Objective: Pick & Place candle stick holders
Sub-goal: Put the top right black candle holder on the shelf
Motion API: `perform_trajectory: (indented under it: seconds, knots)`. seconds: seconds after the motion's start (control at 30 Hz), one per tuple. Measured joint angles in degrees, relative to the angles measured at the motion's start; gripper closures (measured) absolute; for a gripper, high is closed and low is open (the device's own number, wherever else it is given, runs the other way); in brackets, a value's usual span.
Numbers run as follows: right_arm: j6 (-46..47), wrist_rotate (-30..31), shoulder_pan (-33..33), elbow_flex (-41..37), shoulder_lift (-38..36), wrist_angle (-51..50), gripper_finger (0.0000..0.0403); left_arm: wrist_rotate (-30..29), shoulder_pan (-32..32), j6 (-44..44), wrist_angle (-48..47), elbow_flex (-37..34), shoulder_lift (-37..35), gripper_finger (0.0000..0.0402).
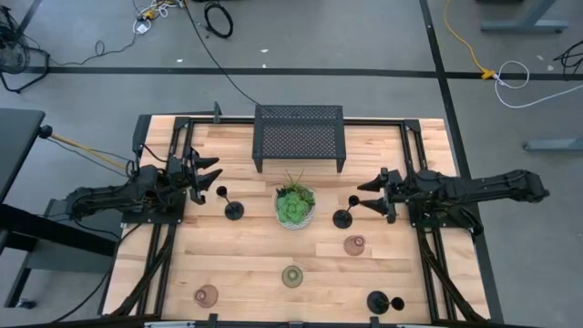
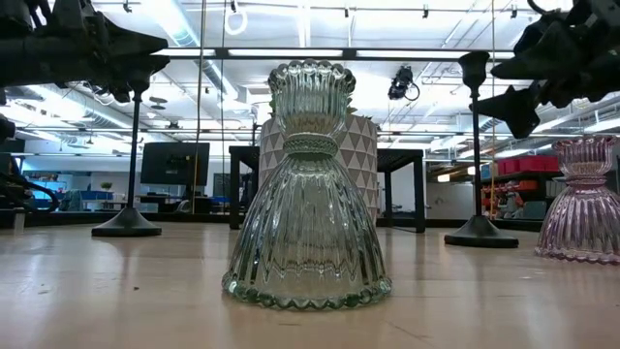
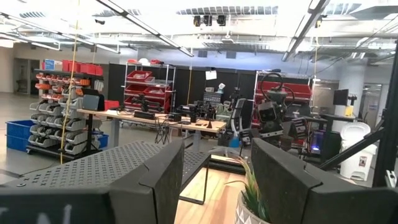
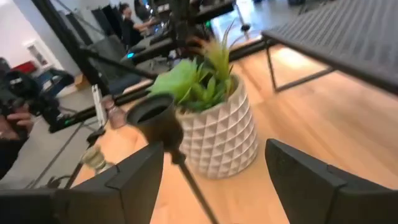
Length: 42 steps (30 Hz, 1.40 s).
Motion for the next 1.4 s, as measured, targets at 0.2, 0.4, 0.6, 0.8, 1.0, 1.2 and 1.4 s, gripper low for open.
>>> perform_trajectory:
  seconds: [0.2,0.4,0.6,0.8,1.0,1.2,1.4]
  knots:
    - [0.5,-1.7,2.2,0.0,1.1,1.3,0.0122,0.0,0.0,0.0,0.0,0.0,0.0,0.0211]
    - [1.9,0.1,4.8,0.0,1.2,1.2,0.0122,0.0,0.0,0.3,0.0,0.0,0.0,0.0211]
    - [2.0,6.6,7.2,0.0,4.0,1.4,0.0122,0.0,0.0,0.3,0.0,0.0,0.0,0.0211]
    - [4.7,9.8,9.7,0.0,10.0,4.6,0.0122,0.0,0.0,0.1,0.0,0.0,0.0,0.0211]
    - [3.9,12.0,11.5,0.0,16.8,10.1,0.0122,0.0,0.0,-0.1,0.0,0.0,0.0,0.0211]
    - [4.8,12.5,12.4,0.0,22.6,15.1,0.0122,0.0,0.0,-0.1,0.0,0.0,0.0,0.0211]
    - [4.2,13.6,12.4,0.0,27.2,18.1,0.0122,0.0,0.0,0.0,0.0,0.0,0.0,0.0211]
